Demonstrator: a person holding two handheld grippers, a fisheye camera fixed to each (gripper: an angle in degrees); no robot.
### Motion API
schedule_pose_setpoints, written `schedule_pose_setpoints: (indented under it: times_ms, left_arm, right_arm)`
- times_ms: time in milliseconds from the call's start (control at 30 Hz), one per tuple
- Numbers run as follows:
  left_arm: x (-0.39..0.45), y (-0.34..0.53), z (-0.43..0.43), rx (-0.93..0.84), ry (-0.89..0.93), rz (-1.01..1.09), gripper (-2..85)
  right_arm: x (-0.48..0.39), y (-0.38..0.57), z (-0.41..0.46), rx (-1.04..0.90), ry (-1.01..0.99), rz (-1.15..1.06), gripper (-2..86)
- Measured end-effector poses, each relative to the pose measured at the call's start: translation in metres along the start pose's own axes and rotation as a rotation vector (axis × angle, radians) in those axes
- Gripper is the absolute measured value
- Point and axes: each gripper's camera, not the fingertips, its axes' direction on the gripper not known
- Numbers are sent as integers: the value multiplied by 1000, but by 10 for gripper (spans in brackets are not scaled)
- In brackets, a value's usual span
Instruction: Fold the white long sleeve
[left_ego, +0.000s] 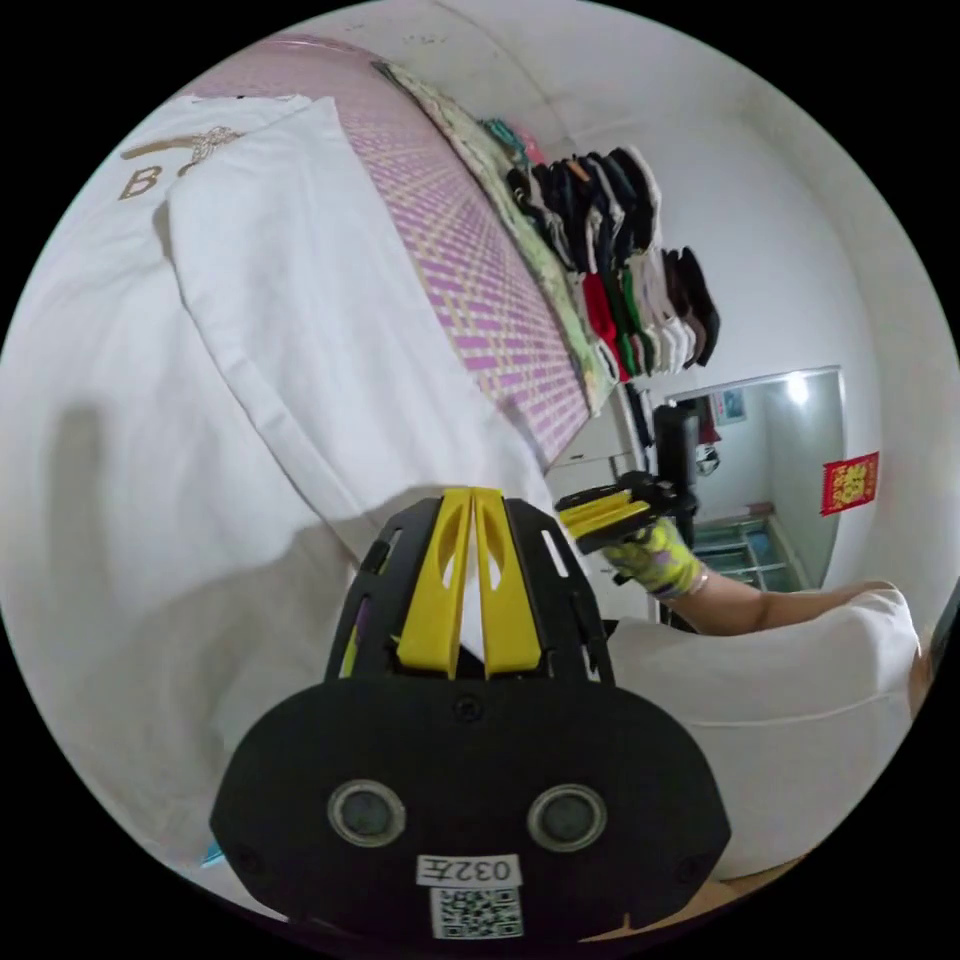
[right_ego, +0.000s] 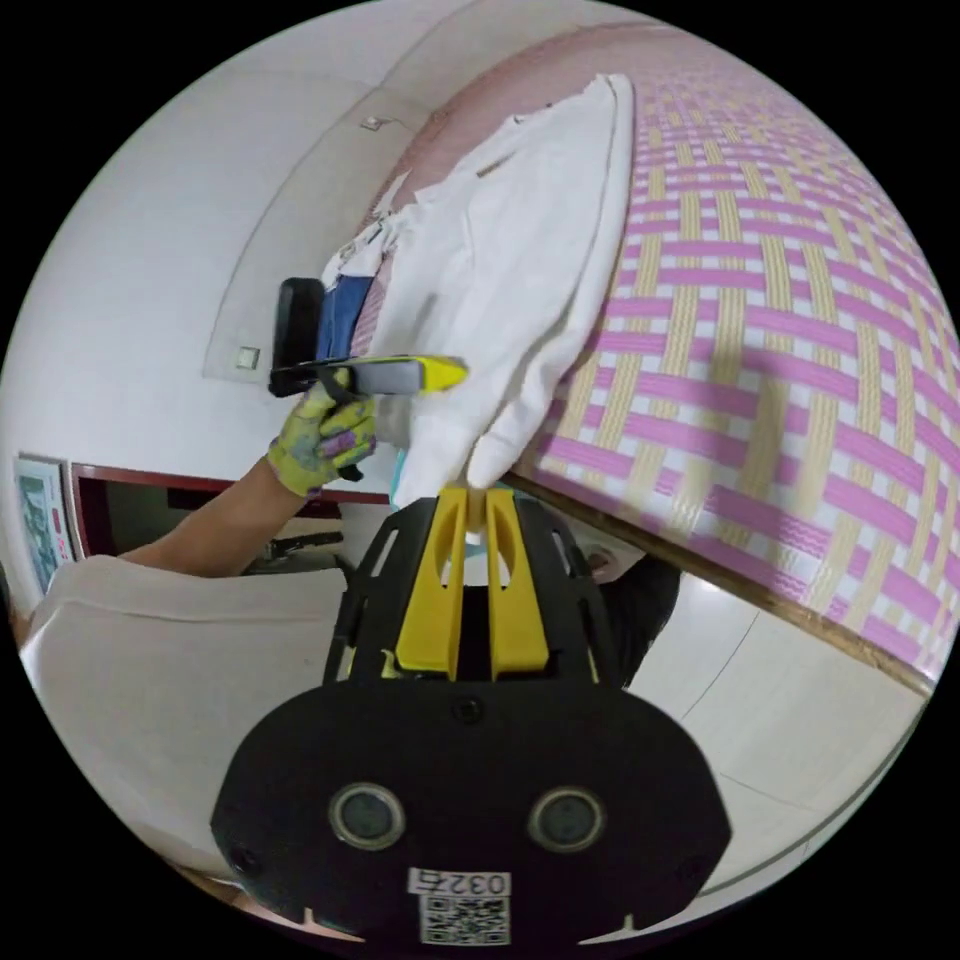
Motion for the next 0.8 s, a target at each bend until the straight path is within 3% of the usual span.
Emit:
schedule_pose_setpoints:
  times_ms: [133, 200, 333, 433, 567, 633, 800]
  left_arm:
    - [6, 6, 18, -108, -107, 33, -9]
    - [11, 9, 19, -119, -99, 46, -9]
    - [33, 22, -4, -71, -32, 139, -9]
    - [26, 29, 4, -132, -112, 121, -9]
    - [25, 29, 3, -191, -130, 147, -9]
    - [32, 32, -17, -146, -132, 197, -9]
    - [-20, 44, -96, 72, -124, 11, -9]
  right_arm:
    - [-10, 24, -17, 8, 126, 22, 40]
    - [18, 31, -12, -46, 57, 111, 43]
    - [17, 44, -58, 94, 9, 151, 73]
    - [25, 43, -86, 197, -53, 189, 99]
    - [30, 6, -91, 154, -81, 185, 105]
    - [30, -9, -98, 172, -71, 190, 103]
    - [42, -62, -119, 205, 4, 201, 101]
